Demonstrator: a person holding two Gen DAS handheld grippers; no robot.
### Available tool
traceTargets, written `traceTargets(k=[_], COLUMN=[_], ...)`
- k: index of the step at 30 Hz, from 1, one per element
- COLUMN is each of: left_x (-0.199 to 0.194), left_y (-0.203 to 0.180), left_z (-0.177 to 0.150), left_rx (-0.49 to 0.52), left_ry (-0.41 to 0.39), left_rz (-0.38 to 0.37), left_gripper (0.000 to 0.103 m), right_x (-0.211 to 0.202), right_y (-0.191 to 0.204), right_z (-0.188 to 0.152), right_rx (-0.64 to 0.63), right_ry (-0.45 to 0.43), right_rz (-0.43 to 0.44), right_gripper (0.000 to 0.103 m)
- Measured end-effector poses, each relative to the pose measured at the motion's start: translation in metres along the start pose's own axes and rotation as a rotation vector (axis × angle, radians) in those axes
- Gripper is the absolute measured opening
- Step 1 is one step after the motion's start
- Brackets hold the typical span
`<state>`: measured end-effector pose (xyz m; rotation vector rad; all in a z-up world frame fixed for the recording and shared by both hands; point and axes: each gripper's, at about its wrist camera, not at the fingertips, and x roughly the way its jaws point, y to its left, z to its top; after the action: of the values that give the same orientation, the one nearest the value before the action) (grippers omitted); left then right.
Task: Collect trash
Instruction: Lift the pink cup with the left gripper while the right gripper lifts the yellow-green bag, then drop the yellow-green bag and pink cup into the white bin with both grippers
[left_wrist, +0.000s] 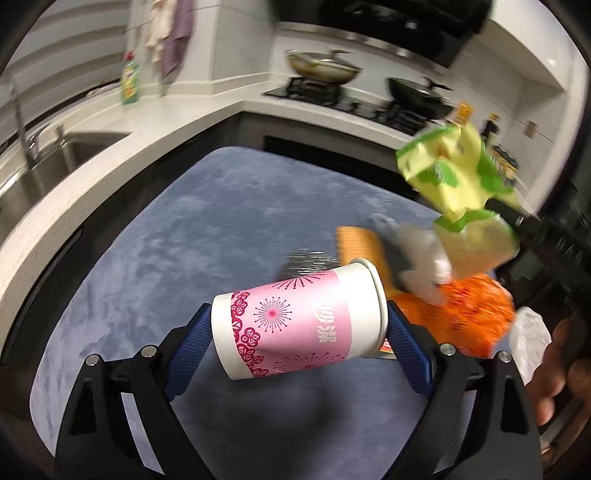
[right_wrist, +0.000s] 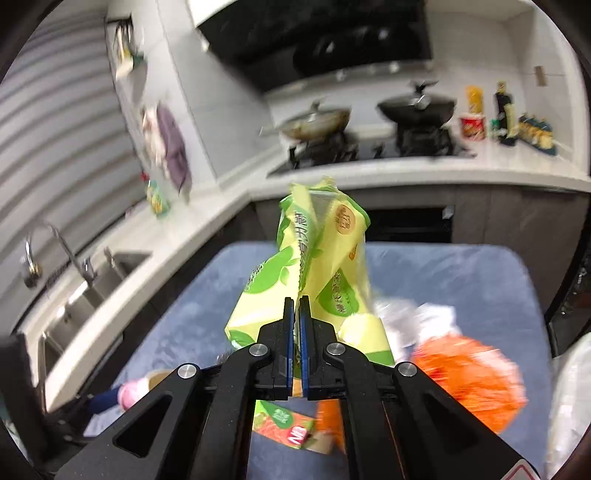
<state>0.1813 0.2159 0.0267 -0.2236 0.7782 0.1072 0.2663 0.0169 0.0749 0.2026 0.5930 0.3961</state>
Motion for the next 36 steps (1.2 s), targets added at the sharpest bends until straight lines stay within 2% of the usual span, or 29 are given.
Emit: traceTargets(k=[4, 7, 10, 14, 20, 25, 28, 31, 36], left_x=[-0.016, -0.025, -0.03, -0.031, -0.016, -0.001, 0.008, 0.015, 0.025], left_y=[-0.052, -0.096, -0.142, -0.2, -0.285, -0.327, -0.337, -0.344, -0.364], left_z=[-0.003, -0.008, -0.017, -0.035, -0.069, -0.086, -0.094, -0.102, -0.112], left_rx=[0.095, 0.168, 0.241, 0.334, 0.475, 0.547, 0.565, 0.588, 0.63], left_ry=[-0.023, -0.031, -0.023, -0.009, 0.042, 0.059, 0.077, 0.089, 0.102], left_rz=[-0.084, -0.153, -0.227, -0.306, -0.396, -0.391, -0.386, -0.374, -0.385], left_gripper=[0.086, 0.086, 0.086, 0.086, 0.086, 0.086, 0.086, 0.086, 0.086], right_x=[-0.06, -0.096, -0.135, -0.167, -0.178, -0.173, -0.165, -0.167, -0.18], right_y=[-0.038, -0.069, -0.117, -0.181, -0.254, -0.3, -0.32, -0.329, -0.328], right_z=[0.008, 0.003, -0.012, -0.04, -0.086, -0.121, -0.135, -0.145, -0.152], right_rx=[0.045, 0.067, 0.121, 0.211, 0.32, 0.432, 0.484, 0.511, 0.514], right_ry=[-0.081, -0.123, -0.145, -0.125, -0.064, -0.032, -0.004, -0.005, -0.028], right_rz=[-0.073, -0.159, -0.277, -0.402, -0.494, -0.497, -0.501, -0.52, -0.57], right_gripper=[0.003, 0.003, 0.003, 0.003, 0.003, 0.004, 0.009, 0.017, 0.037])
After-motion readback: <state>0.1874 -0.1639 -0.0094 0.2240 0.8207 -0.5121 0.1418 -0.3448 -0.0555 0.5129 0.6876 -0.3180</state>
